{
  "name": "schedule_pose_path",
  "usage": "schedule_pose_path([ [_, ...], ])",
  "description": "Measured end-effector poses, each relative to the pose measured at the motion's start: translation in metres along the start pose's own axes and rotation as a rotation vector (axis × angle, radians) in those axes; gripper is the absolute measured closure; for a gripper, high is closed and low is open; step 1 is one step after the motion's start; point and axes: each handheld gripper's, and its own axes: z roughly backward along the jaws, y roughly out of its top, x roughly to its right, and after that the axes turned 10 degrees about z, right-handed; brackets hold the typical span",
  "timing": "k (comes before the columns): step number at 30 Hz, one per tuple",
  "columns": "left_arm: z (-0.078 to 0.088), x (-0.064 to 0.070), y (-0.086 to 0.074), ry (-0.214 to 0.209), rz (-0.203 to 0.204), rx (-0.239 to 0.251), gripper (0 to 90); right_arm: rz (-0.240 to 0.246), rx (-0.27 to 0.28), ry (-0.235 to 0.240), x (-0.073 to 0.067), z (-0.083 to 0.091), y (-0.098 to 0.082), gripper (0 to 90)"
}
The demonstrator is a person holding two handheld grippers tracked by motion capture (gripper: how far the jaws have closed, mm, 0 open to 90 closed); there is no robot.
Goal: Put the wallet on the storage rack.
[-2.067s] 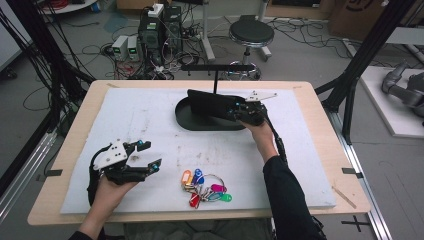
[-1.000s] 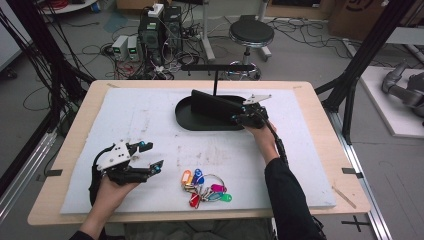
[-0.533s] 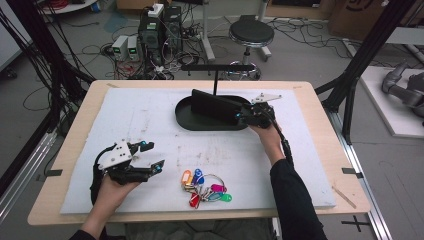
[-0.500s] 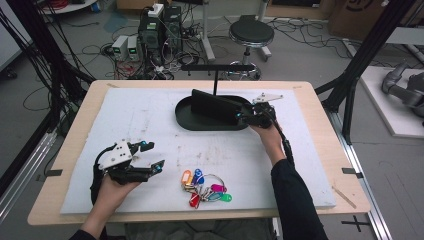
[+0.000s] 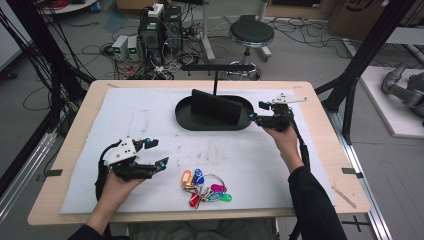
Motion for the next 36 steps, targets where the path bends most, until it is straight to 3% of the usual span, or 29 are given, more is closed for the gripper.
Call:
schedule_pose_path([
  [8,-0.005,-0.008,0.004,0.01,0.035,0.034,26.2,-0.005,0.042,0.027,-0.014,0.032,-0.003,29.5],
  [17,-0.003,-0.012,0.0,0.044,0.029,0.018,26.0,-0.018,0.059,0.012,-0.022,0.065,-0.02,28.8],
  [24,0.005,-0.017,-0.005,0.091,0.051,0.022,26.0,-0.058,0.077,-0.044,-0.024,0.08,-0.033,26.9],
  [29,0.008,-0.018,-0.004,0.106,0.052,0.034,25.9,-0.083,0.088,-0.038,-0.03,0.089,-0.04,25.9],
  [36,0.007,-0.019,-0.003,0.113,0.047,0.031,25.9,-0.077,0.099,-0.036,-0.035,0.1,-0.047,24.4],
])
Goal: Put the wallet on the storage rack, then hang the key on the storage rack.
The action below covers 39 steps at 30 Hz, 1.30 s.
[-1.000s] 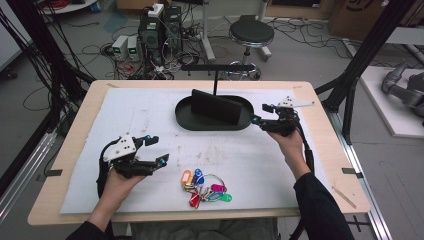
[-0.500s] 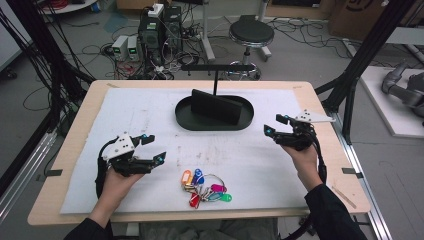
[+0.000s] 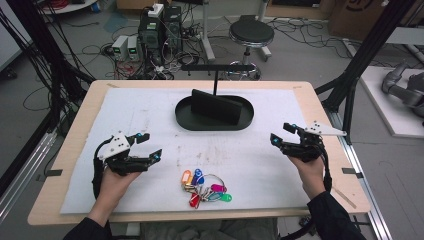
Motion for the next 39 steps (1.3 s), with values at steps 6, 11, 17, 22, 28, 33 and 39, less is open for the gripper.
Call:
schedule_pose_path([
  [6,-0.002,0.001,0.002,0.005,-0.013,0.006,26.0,-0.007,-0.011,-0.015,0.003,0.006,-0.006,24.3],
  [11,-0.005,0.001,0.002,0.005,-0.017,0.003,26.0,-0.019,0.001,-0.035,0.005,0.013,-0.006,24.2],
  [17,-0.002,0.0,0.0,0.011,-0.017,0.001,26.0,-0.025,-0.004,-0.032,0.004,0.014,-0.008,23.9],
  [22,0.001,-0.001,-0.002,0.019,-0.016,-0.004,26.0,-0.024,0.008,-0.037,0.002,0.013,-0.007,24.0],
  [28,0.001,0.001,-0.002,0.028,-0.019,-0.013,26.0,-0.022,-0.023,-0.002,-0.005,0.005,-0.008,32.0],
  [33,0.002,0.006,-0.002,0.032,-0.028,-0.02,26.1,-0.033,-0.043,0.062,-0.016,-0.008,-0.01,38.9],
  [39,0.0,0.006,-0.002,0.031,-0.029,-0.021,26.1,0.004,-0.071,0.141,-0.039,-0.024,-0.008,42.5],
])
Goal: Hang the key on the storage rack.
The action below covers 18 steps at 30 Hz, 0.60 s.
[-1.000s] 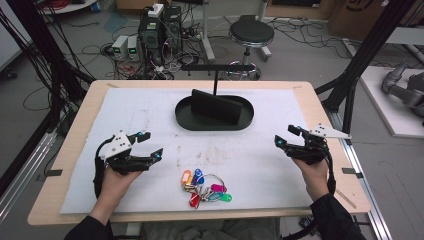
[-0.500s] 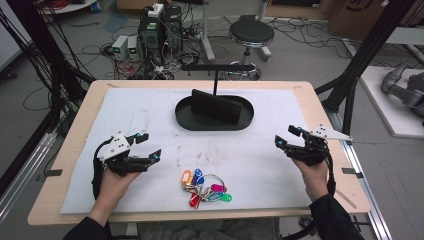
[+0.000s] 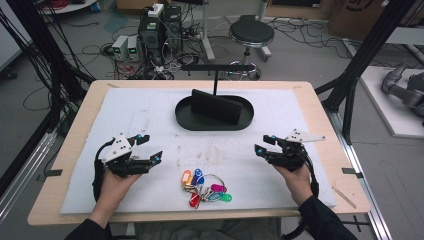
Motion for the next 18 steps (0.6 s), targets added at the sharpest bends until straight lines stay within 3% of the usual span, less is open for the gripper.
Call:
schedule_pose_path([
  [11,-0.002,0.002,-0.002,-0.005,-0.002,-0.016,26.2,0.045,-0.057,0.106,-0.024,-0.024,0.003,47.0],
  [18,-0.002,0.004,-0.003,-0.006,-0.001,-0.018,26.2,0.087,-0.135,0.194,-0.043,-0.047,0.001,50.4],
])
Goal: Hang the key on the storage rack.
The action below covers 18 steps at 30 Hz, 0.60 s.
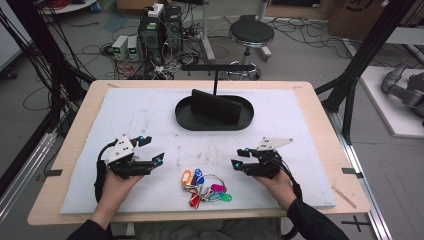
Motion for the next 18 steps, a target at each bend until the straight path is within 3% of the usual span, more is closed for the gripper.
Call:
schedule_pose_path([
  [5,0.0,0.0,-0.001,0.0,0.001,-0.002,26.2,0.024,-0.072,0.039,-0.01,-0.019,0.002,53.2],
  [11,0.001,0.0,-0.002,0.001,-0.001,-0.006,26.2,0.069,-0.122,0.072,-0.021,-0.034,0.004,60.9],
  [18,0.0,0.001,-0.003,0.0,0.0,-0.011,26.2,0.103,-0.209,0.078,-0.033,-0.05,0.006,65.7],
])
